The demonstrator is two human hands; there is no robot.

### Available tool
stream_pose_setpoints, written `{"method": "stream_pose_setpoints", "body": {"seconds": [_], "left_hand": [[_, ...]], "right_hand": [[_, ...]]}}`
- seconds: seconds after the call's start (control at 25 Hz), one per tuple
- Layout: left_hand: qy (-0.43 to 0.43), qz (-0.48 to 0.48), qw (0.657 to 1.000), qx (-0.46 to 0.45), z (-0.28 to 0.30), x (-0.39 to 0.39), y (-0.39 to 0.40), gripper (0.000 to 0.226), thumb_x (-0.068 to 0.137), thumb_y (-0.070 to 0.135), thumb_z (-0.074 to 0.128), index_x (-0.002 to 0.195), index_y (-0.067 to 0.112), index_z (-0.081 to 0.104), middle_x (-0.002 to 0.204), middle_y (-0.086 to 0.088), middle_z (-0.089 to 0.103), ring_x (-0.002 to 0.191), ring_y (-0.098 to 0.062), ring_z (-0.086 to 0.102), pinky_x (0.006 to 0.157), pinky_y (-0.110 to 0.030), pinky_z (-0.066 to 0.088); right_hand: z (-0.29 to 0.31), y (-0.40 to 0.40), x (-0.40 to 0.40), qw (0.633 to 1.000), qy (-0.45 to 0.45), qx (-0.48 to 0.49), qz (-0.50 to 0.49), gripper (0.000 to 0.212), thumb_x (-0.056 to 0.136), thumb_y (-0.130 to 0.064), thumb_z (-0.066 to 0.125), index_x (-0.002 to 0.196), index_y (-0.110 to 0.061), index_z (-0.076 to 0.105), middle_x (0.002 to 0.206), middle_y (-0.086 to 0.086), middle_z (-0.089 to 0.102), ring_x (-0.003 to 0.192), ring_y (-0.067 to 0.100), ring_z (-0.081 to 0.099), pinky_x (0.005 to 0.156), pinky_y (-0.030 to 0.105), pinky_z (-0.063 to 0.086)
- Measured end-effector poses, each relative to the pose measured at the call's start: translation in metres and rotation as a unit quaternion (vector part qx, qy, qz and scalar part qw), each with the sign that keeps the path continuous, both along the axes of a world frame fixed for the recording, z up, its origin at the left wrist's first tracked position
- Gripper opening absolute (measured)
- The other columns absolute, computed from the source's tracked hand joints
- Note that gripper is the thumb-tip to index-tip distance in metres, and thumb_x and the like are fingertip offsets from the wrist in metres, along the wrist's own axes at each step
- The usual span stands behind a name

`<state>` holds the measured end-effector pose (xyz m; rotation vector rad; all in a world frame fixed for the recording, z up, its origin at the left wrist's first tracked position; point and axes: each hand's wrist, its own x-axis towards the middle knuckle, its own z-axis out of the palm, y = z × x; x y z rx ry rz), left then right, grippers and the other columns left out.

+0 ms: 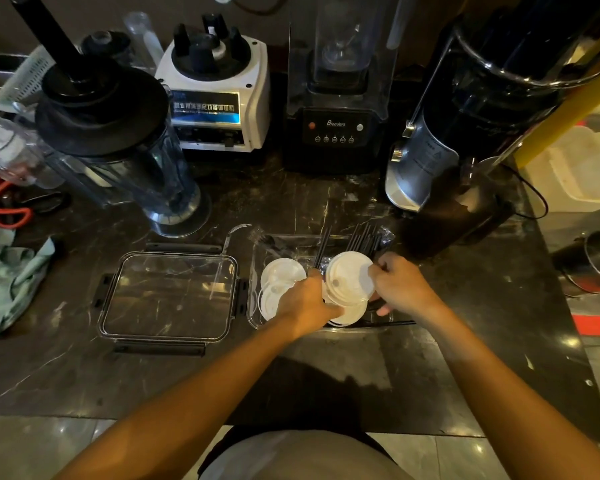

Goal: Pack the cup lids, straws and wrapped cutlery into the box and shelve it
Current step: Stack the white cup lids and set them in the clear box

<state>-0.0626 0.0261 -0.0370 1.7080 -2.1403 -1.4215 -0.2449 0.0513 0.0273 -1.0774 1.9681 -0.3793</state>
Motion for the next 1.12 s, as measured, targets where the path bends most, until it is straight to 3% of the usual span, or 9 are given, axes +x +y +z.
{"method": "stream_pose_setpoints", "body": {"seconds": [0.2, 0.32, 0.4, 0.48, 0.6, 0.68, 0.84, 1.12], "left_hand": [[0.052, 0.021, 0.998, -0.034, 0.005, 0.007, -0.006, 0.051, 0.080, 0.034, 0.086, 0.123, 0.013, 0.068, 0.118, -0.005, 0.075, 0.108, -0.022, 0.071, 0.087, -0.036, 0.060], [0.106, 0.030, 0.994, -0.005, 0.010, 0.015, -0.013, 0.038, 0.078, 0.032, 0.088, 0.106, 0.008, 0.077, 0.102, -0.008, 0.079, 0.097, -0.021, 0.073, 0.087, -0.037, 0.061], [0.158, 0.068, 0.985, 0.027, 0.019, 0.022, -0.019, 0.033, 0.080, 0.027, 0.087, 0.098, 0.002, 0.076, 0.096, -0.014, 0.078, 0.094, -0.018, 0.073, 0.085, -0.029, 0.059], [0.217, 0.121, 0.964, 0.092, 0.032, 0.030, -0.025, 0.025, 0.084, 0.021, 0.083, 0.095, 0.000, 0.075, 0.098, -0.015, 0.077, 0.090, -0.011, 0.072, 0.079, -0.018, 0.057], [0.329, 0.200, 0.902, 0.196, 0.046, 0.046, -0.032, 0.012, 0.093, 0.015, 0.073, 0.100, 0.005, 0.071, 0.104, -0.014, 0.077, 0.095, -0.019, 0.076, 0.080, -0.031, 0.063], [0.384, 0.218, 0.866, 0.233, 0.051, 0.055, -0.032, 0.020, 0.098, 0.013, 0.065, 0.111, -0.001, 0.069, 0.107, -0.017, 0.075, 0.098, -0.027, 0.075, 0.082, -0.038, 0.063], [0.440, 0.249, 0.825, 0.253, 0.053, 0.079, -0.028, 0.032, 0.103, 0.013, 0.052, 0.125, -0.005, 0.067, 0.115, -0.024, 0.068, 0.098, -0.030, 0.073, 0.081, -0.037, 0.063], [0.487, 0.292, 0.780, 0.264, 0.052, 0.113, -0.023, 0.031, 0.103, 0.015, 0.054, 0.129, 0.002, 0.066, 0.111, -0.016, 0.073, 0.096, -0.025, 0.073, 0.079, -0.033, 0.063]], "right_hand": [[-0.003, -0.001, 0.001, 1.000, -0.017, 0.004, -0.019, 0.019, 0.106, -0.029, 0.046, 0.115, -0.016, 0.056, 0.099, 0.005, 0.068, 0.082, 0.022, 0.075, 0.066, 0.044, 0.066], [0.003, -0.005, 0.000, 0.997, -0.055, -0.021, -0.058, 0.018, 0.105, -0.027, 0.049, 0.110, -0.015, 0.061, 0.097, 0.009, 0.069, 0.080, 0.022, 0.071, 0.059, 0.035, 0.061], [0.010, -0.008, 0.000, 0.989, -0.104, -0.035, -0.097, 0.017, 0.105, -0.027, 0.052, 0.108, -0.015, 0.064, 0.099, 0.007, 0.066, 0.081, 0.021, 0.067, 0.058, 0.032, 0.059], [0.015, -0.011, 0.002, 0.979, -0.152, -0.051, -0.124, 0.016, 0.104, -0.025, 0.054, 0.105, -0.013, 0.065, 0.098, 0.006, 0.064, 0.083, 0.021, 0.066, 0.059, 0.034, 0.059], [0.019, -0.015, 0.014, 0.969, -0.208, -0.055, -0.120, 0.018, 0.105, -0.023, 0.053, 0.105, -0.009, 0.065, 0.091, 0.010, 0.067, 0.079, 0.020, 0.070, 0.063, 0.039, 0.060], [0.019, -0.016, 0.027, 0.966, -0.229, -0.055, -0.110, 0.018, 0.105, -0.023, 0.053, 0.107, -0.010, 0.066, 0.093, 0.011, 0.069, 0.078, 0.019, 0.071, 0.060, 0.036, 0.060], [0.018, -0.020, 0.051, 0.970, -0.220, -0.077, -0.070, 0.015, 0.104, -0.020, 0.056, 0.104, -0.009, 0.066, 0.092, 0.011, 0.069, 0.074, 0.017, 0.072, 0.056, 0.033, 0.061], [0.016, -0.020, 0.089, 0.967, -0.239, -0.081, -0.026, 0.016, 0.100, -0.019, 0.065, 0.114, -0.012, 0.063, 0.097, 0.013, 0.074, 0.076, 0.021, 0.076, 0.054, 0.033, 0.063]]}}
